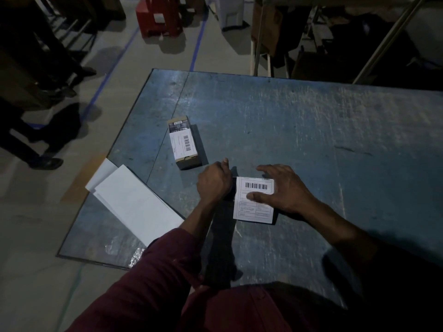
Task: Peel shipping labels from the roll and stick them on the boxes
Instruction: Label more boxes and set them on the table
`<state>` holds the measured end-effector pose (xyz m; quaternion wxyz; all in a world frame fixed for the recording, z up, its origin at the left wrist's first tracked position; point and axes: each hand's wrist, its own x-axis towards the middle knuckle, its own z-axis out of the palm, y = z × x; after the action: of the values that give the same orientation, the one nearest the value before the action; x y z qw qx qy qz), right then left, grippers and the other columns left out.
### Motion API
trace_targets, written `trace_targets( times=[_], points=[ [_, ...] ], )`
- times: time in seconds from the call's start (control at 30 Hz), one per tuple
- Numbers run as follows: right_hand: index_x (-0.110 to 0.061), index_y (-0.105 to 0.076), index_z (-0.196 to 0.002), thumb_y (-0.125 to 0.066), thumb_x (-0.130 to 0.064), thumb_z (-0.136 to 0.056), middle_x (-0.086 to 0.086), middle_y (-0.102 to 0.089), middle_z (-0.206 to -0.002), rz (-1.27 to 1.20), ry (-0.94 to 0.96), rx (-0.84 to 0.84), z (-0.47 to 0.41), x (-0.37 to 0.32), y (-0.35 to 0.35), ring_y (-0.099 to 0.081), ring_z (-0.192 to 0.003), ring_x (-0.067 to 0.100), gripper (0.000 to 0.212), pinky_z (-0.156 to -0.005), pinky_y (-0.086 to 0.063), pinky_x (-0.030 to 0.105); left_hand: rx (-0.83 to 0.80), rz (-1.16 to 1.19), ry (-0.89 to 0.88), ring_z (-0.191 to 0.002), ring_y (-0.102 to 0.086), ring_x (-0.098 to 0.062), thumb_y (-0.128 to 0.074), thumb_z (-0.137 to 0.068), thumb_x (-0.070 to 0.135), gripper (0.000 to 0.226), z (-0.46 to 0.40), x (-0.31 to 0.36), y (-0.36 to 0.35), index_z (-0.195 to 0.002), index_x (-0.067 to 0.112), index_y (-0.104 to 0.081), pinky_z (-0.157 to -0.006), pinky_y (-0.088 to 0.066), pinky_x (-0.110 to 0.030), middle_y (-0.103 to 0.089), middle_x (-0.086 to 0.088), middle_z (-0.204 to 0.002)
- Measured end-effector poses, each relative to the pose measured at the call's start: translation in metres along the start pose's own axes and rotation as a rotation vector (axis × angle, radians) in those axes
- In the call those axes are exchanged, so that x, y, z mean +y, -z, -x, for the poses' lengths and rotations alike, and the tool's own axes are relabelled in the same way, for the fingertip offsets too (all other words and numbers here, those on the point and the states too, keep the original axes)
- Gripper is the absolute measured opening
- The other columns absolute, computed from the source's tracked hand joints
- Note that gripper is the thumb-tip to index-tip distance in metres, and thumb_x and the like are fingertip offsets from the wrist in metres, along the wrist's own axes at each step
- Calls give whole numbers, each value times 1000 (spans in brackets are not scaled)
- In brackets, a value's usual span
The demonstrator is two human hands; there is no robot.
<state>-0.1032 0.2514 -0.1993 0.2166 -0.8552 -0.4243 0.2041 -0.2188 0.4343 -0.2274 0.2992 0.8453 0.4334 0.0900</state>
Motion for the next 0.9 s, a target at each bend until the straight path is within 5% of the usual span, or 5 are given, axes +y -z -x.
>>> trace_targets(
  times=[0.27,0.43,0.53,0.63,0.9],
  points=[
    [-38,-55,-145,-55,-88,-78,-5,-50,-154,-14,96,-48,0,10,-12,-42,-143,19,84,-116,-36,38,-30,9,32,-78,-63,-26,-37,-113,42,48,-3,1,-2,-89,11,-65,-69,-42,-33,-66,-9,-84],
    [-31,-65,-139,-67,-45,-96,-9,-40,-162,-250,171,97,28,22,5,-45,-142,7,45,-112,-41,24,119,352,-295,-108,-57,-20,-56,-106,25,21,14,-16,21,-109,17,-75,-92,-50,-45,-65,3,-111],
    [-31,-57,-147,-75,-20,-92,-12,-36,-165,-169,282,46,41,36,5,-35,-150,2,58,-116,-38,21,-33,376,-557,-132,-55,-16,-59,-95,24,32,36,-41,43,-124,19,-72,-110,-46,-42,-62,1,-139],
    [-32,-51,-151,-80,-12,-84,-12,-36,-165,-135,298,19,44,42,-1,-35,-150,1,76,-117,-37,19,-314,145,-650,-158,-27,-21,-62,-84,33,72,50,-62,55,-153,17,-53,-127,-25,-40,-36,-3,-168],
    [-37,-66,-135,-85,4,-79,-16,-47,-156,-524,53,-173,32,39,20,-46,-138,-8,72,-111,-42,17,-423,20,-605,-146,-47,-22,-79,-76,33,74,28,-46,72,-147,25,-61,-118,-41,-37,-48,-1,-161]
  ],
)
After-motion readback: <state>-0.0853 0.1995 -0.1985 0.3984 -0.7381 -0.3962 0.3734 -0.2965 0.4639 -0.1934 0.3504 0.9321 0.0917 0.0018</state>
